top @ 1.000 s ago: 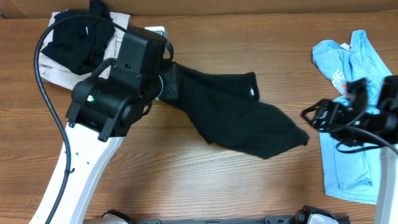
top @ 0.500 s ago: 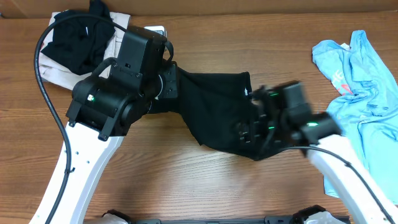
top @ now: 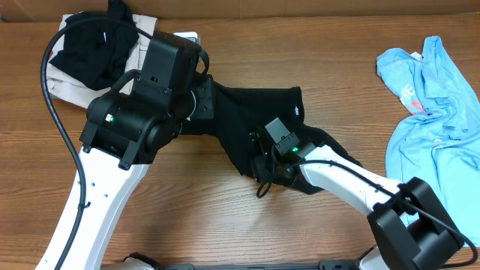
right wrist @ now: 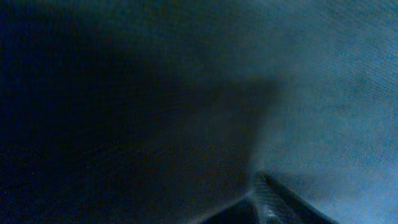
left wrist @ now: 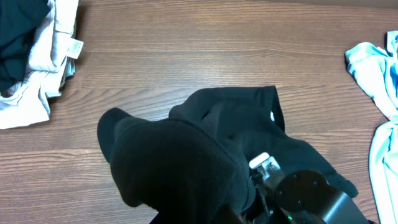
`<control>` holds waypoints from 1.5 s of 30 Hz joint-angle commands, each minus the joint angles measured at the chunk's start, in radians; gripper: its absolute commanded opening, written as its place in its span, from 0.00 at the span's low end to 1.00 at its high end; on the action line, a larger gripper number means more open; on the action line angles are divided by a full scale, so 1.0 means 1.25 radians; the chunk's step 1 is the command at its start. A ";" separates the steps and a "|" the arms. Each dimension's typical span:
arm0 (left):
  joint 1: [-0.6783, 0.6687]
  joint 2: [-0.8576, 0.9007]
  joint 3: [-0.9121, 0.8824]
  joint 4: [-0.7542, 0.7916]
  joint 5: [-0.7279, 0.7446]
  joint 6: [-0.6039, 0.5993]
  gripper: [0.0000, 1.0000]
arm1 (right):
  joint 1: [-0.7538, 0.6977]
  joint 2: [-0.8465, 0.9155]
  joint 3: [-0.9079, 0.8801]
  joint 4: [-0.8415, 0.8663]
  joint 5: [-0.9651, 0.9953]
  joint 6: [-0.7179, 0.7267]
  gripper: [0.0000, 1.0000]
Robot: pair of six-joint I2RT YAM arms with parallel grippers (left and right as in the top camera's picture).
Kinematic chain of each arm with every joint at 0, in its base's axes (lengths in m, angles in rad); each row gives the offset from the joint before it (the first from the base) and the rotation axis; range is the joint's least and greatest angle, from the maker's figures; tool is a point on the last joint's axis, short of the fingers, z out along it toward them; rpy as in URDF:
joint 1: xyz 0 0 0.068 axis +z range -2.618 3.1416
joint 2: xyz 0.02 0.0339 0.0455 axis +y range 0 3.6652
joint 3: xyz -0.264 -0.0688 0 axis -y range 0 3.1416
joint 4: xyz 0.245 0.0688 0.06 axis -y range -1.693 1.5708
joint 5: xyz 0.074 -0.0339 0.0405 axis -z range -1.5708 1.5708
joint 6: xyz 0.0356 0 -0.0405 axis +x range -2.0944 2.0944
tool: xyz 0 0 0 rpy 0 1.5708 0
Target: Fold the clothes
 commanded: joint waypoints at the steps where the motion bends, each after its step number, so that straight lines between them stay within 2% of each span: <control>1: 0.003 -0.002 0.017 0.004 -0.025 0.015 0.04 | -0.008 0.004 -0.003 0.012 0.035 0.004 0.38; 2: 0.003 -0.002 0.017 0.004 -0.028 0.015 0.04 | -0.010 0.004 -0.003 0.014 0.037 0.004 0.24; 3: 0.003 -0.002 0.017 0.004 -0.038 0.015 0.04 | -0.014 0.004 -0.003 0.014 0.038 0.006 0.15; 5: 0.003 -0.002 0.017 0.003 -0.053 0.015 0.04 | -0.027 -0.002 -0.003 0.008 0.037 0.029 0.04; 9: 0.005 -0.004 0.022 0.003 -0.092 0.015 0.04 | -0.073 -0.050 0.034 -0.090 0.029 0.046 0.04; 15: 0.005 -0.013 0.085 -0.043 -0.148 0.027 0.04 | -0.156 -0.204 0.182 -0.398 -0.013 0.045 0.04; 21: 0.005 -0.026 0.162 -0.194 -0.188 0.027 0.04 | -0.189 -0.353 0.310 -0.721 -0.079 0.048 0.04; 26: 0.005 -0.023 0.164 -0.292 -0.182 0.014 0.04 | -0.189 -0.407 0.310 -0.845 -0.105 0.092 0.04; 30: 0.005 -0.023 0.163 -0.313 -0.183 0.015 0.04 | -0.189 -0.407 0.310 -0.841 -0.096 0.091 0.06; 34: 0.005 -0.012 0.161 -0.292 -0.194 0.015 0.04 | -0.189 -0.388 0.310 -0.752 -0.025 0.091 0.07; 36: 0.005 0.001 0.149 -0.275 -0.207 0.015 0.04 | -0.189 -0.366 0.304 -0.702 0.032 0.092 0.11; 41: 0.005 0.055 0.105 -0.257 -0.212 0.015 0.04 | -0.203 -0.293 0.240 -0.579 0.099 0.087 0.11; 45: 0.005 0.119 0.074 -0.256 -0.215 0.015 0.04 | -0.233 -0.223 0.191 -0.517 0.101 0.076 0.04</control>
